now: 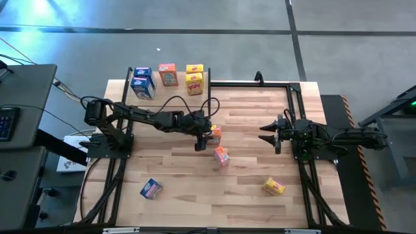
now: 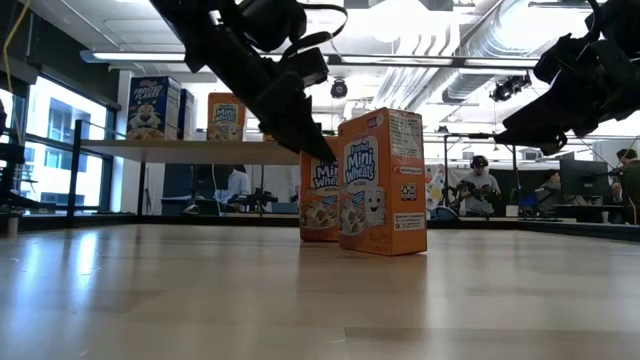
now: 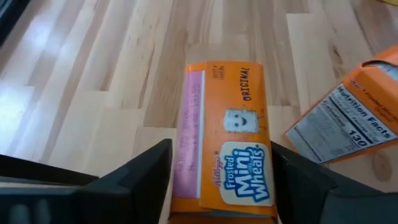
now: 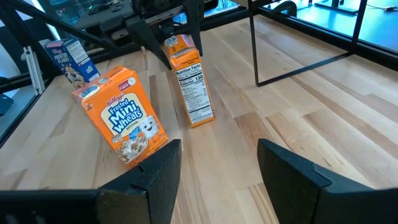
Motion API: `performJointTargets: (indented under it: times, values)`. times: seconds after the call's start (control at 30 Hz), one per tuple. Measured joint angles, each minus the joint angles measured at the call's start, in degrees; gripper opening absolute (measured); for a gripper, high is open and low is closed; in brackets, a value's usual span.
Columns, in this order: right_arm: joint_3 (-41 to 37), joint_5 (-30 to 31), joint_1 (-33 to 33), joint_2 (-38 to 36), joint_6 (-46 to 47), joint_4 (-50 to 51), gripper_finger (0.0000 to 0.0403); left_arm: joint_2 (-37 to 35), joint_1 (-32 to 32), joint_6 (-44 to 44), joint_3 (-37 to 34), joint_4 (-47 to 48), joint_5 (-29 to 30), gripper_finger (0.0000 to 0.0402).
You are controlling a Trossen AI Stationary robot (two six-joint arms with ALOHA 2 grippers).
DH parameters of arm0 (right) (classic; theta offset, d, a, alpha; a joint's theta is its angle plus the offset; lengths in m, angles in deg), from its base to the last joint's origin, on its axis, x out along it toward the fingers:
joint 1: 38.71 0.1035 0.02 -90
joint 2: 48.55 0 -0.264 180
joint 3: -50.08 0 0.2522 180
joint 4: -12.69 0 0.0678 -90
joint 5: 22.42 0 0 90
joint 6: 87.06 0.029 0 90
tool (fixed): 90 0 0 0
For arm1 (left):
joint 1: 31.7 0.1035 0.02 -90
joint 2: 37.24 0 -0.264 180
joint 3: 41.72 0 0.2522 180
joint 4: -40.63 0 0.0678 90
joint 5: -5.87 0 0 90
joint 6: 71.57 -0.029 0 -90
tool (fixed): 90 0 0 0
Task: Stack cereal on shelf
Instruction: Put the top orange cereal box on the shelf aligned with the other orange cereal box
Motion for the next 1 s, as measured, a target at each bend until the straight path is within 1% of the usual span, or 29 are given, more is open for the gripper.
performJointTargets:
  times: [0.17,0.6,0.77,1.0]
  values:
    - [0.00,0.00,0.00,0.00,-0.01,-0.02,0.0205,-0.10,0.00,0.00,0.00,0.07,-1.03,0.0202]
    - [0.00,0.00,0.00,0.00,0.01,-0.02,0.0205,-1.14,0.00,-0.17,-0.04,0.51,-1.55,0.0165]
    - [0.00,0.00,0.01,0.00,0.00,-0.01,0.0205,-1.55,0.00,-0.19,-0.04,1.58,-1.80,0.0161]
    - [0.00,0.00,0.00,0.00,-0.01,0.13,0.0205,-4.79,-0.02,-1.57,-0.04,4.53,-1.80,0.0160]
